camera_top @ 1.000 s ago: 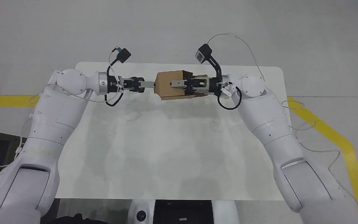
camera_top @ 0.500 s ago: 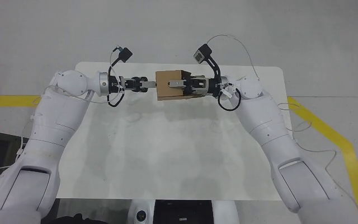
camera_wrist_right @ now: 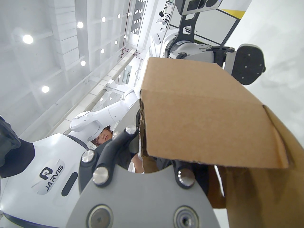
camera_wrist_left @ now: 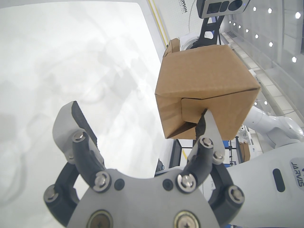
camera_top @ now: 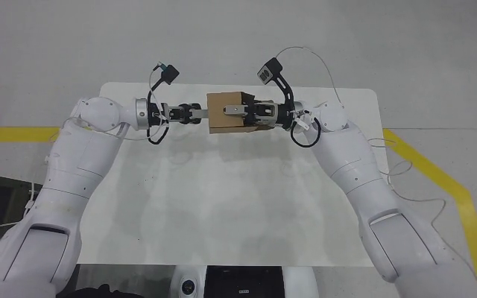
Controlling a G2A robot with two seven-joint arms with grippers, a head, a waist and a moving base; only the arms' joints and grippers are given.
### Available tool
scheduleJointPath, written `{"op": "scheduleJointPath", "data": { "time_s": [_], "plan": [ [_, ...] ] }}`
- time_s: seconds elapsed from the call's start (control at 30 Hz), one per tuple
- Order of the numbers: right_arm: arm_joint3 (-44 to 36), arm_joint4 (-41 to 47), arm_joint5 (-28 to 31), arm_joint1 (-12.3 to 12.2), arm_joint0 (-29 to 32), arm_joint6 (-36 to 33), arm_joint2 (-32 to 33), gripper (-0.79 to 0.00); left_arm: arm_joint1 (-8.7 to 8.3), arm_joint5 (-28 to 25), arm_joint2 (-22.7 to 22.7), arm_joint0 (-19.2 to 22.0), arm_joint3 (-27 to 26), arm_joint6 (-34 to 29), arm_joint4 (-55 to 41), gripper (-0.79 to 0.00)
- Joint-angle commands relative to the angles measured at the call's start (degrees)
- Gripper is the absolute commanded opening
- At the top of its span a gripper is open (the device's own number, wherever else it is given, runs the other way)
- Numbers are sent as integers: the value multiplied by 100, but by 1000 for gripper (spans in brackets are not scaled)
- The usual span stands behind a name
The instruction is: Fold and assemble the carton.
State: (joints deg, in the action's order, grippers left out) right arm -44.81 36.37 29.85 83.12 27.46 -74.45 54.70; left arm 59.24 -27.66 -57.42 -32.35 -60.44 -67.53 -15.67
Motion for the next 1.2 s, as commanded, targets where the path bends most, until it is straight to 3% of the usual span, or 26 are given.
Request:
{"op": "scheduleJointPath", "data": {
  "time_s": [0.0,0.9,1.17],
  "plan": [
    [6,17,-3,3,0,-1,10,-785,10,-7,19,3,-3,14,-9,0],
    [11,-26,-33,2,32,-31,110,-785,108,-60,155,121,74,22,-47,0],
    [203,-203,-93,-29,14,-23,154,-785,31,-168,-40,122,225,91,247,0]
  ]
}}
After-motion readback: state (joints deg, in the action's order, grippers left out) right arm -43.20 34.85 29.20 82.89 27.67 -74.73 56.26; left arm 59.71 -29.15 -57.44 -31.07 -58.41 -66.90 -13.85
